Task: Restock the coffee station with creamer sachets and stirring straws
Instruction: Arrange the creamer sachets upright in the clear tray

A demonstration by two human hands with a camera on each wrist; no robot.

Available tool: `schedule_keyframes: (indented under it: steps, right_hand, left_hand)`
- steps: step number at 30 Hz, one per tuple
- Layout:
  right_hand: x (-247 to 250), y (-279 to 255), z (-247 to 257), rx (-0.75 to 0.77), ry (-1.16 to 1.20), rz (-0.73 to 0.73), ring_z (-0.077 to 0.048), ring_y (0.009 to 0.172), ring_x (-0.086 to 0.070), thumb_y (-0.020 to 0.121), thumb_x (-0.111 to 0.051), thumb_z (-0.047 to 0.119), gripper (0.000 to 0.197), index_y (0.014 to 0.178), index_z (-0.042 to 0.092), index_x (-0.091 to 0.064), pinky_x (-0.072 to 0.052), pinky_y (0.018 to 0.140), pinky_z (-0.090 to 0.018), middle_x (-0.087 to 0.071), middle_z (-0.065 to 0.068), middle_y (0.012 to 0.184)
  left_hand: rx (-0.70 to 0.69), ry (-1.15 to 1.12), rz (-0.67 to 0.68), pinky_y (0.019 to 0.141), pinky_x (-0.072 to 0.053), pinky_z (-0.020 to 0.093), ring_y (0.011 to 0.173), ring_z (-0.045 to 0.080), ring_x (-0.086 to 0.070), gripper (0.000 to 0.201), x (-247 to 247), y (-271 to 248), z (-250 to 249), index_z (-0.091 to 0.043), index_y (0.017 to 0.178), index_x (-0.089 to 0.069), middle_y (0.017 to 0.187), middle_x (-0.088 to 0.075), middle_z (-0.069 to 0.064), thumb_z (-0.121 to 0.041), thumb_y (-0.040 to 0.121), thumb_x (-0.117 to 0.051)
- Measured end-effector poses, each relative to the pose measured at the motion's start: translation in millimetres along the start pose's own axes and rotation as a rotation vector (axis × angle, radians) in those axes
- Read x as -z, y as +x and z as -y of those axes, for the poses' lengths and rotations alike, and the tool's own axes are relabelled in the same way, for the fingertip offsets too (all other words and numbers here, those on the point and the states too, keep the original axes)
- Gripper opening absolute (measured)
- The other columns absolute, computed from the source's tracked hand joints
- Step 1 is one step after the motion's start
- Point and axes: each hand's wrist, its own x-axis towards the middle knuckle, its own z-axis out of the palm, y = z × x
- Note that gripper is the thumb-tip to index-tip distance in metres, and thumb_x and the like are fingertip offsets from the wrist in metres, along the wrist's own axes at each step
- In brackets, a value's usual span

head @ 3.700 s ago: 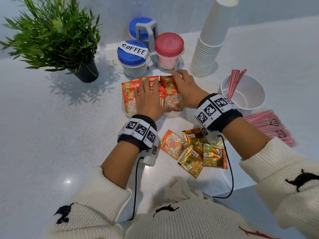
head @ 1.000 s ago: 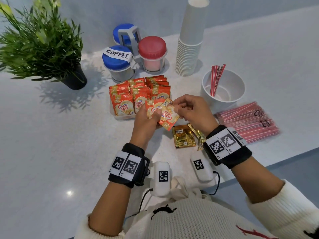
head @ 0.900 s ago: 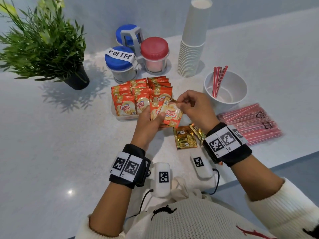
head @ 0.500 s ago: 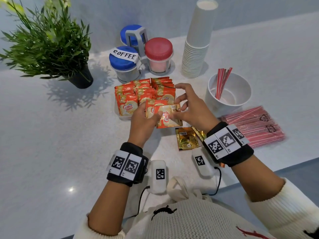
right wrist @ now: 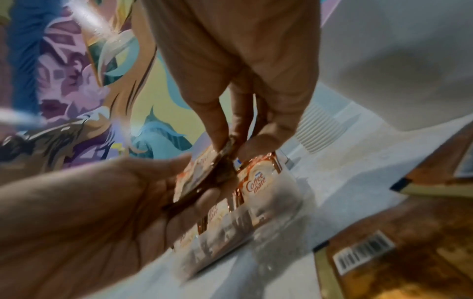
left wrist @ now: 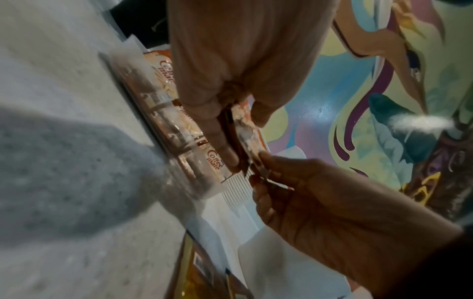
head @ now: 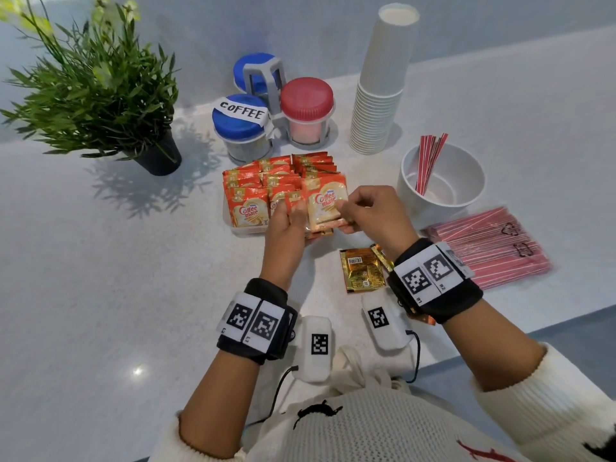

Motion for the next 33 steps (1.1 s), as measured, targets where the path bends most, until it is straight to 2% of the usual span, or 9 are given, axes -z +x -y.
schedule_keyframes:
  steps: [3, 7, 10, 13, 16, 19, 23, 28, 33]
  right_hand:
    - [-8, -5, 1, 0.076, -0.218, -0.005, -0.006, 0.048, -0.047, 0.086, -0.063, 0.023, 0.031, 0.067, -0.001, -0.067, -0.035, 0.052, -0.008, -0.055, -0.003, 0.054]
    - [-12, -4, 4, 0.106, -0.310, -0.020, -0.024, 0.067, -0.057, 0.087, -0.062, 0.023, 0.029, 0.081, -0.003, -0.072, -0.036, 0.067, -0.025, -0.069, -0.017, 0.073]
    - [-9, 3, 12, 0.094, -0.173, 0.033, -0.012, 0.064, -0.056, 0.083, -0.066, 0.017, 0.015, 0.094, 0.007, -0.071, -0.043, 0.061, -0.019, -0.066, -0.002, 0.076]
    - [-1, 15, 21, 0.109, -0.118, 0.010, -0.015, 0.062, -0.057, 0.079, -0.069, 0.010, 0.008, 0.075, 0.012, -0.063, -0.049, 0.061, -0.031, -0.060, 0.000, 0.067]
    - [3, 27, 23, 0.138, -0.209, -0.060, -0.025, 0.070, -0.062, 0.078, -0.069, 0.012, 0.010, 0.071, 0.011, -0.061, -0.052, 0.074, -0.040, -0.064, -0.006, 0.072]
    - [-1, 32, 18, 0.139, -0.344, -0.061, -0.030, 0.084, -0.065, 0.079, -0.067, 0.010, 0.013, 0.085, -0.001, -0.065, -0.051, 0.081, -0.038, -0.069, -0.015, 0.086]
    - [-15, 35, 12, 0.145, -0.531, 0.014, -0.032, 0.094, -0.060, 0.081, -0.063, 0.007, 0.011, 0.090, 0.001, -0.065, -0.041, 0.082, -0.028, -0.068, -0.015, 0.095]
    - [-26, 37, 11, 0.123, -0.557, 0.043, -0.035, 0.098, -0.056, 0.083, -0.060, 0.007, 0.010, 0.078, 0.013, -0.053, -0.040, 0.077, -0.031, -0.062, -0.014, 0.086]
    - [-26, 38, 5, 0.135, -0.555, -0.056, -0.031, 0.094, -0.060, 0.086, -0.056, 0.006, 0.013, 0.096, 0.004, -0.062, -0.038, 0.074, -0.025, -0.067, -0.016, 0.101]
  left_hand:
    - [-0.037, 0.101, 0.024, 0.097, -0.048, 0.049, 0.116, 0.025, -0.057, 0.047, -6, 0, 3, -0.016, 0.134, -0.042, 0.128, -0.058, 0.007, -0.035, 0.091, -0.045]
    - [-0.117, 0.266, -0.039, 0.099, -0.045, 0.050, 0.114, 0.027, -0.052, 0.031, -7, 7, 0, -0.009, 0.127, -0.042, 0.124, -0.053, 0.013, -0.012, 0.097, -0.036]
    - [-0.190, 0.369, -0.014, 0.098, -0.042, 0.036, 0.109, 0.020, -0.050, 0.031, -6, 10, -7, -0.004, 0.129, -0.042, 0.122, -0.052, 0.009, -0.009, 0.099, -0.033]
    - [-0.228, 0.460, 0.032, 0.093, -0.041, 0.031, 0.106, 0.018, -0.050, 0.028, 1, 16, -15, -0.004, 0.122, -0.050, 0.119, -0.054, 0.010, -0.016, 0.100, -0.036]
    - [-0.259, 0.665, 0.019, 0.102, -0.035, 0.030, 0.118, 0.023, -0.045, 0.030, 11, 27, -15, -0.006, 0.123, -0.053, 0.124, -0.045, 0.011, -0.019, 0.096, -0.047]
    - [-0.288, 0.861, -0.019, 0.106, -0.026, 0.027, 0.128, 0.023, -0.034, 0.040, 20, 34, -12, -0.009, 0.131, -0.047, 0.134, -0.039, 0.010, -0.017, 0.092, -0.054]
    - [-0.292, 1.054, -0.009, 0.110, -0.027, 0.038, 0.134, 0.026, -0.030, 0.053, 28, 44, 0, -0.011, 0.137, -0.040, 0.143, -0.036, 0.009, -0.017, 0.088, -0.058]
    - [-0.348, 1.067, -0.031, 0.107, -0.029, 0.036, 0.128, 0.026, -0.036, 0.052, 31, 48, 7, -0.009, 0.129, -0.044, 0.136, -0.041, 0.010, -0.012, 0.082, -0.065]
    - [-0.354, 1.040, -0.056, 0.101, -0.032, 0.034, 0.122, 0.026, -0.039, 0.052, 30, 47, 6, -0.009, 0.125, -0.046, 0.130, -0.043, 0.010, -0.014, 0.079, -0.069]
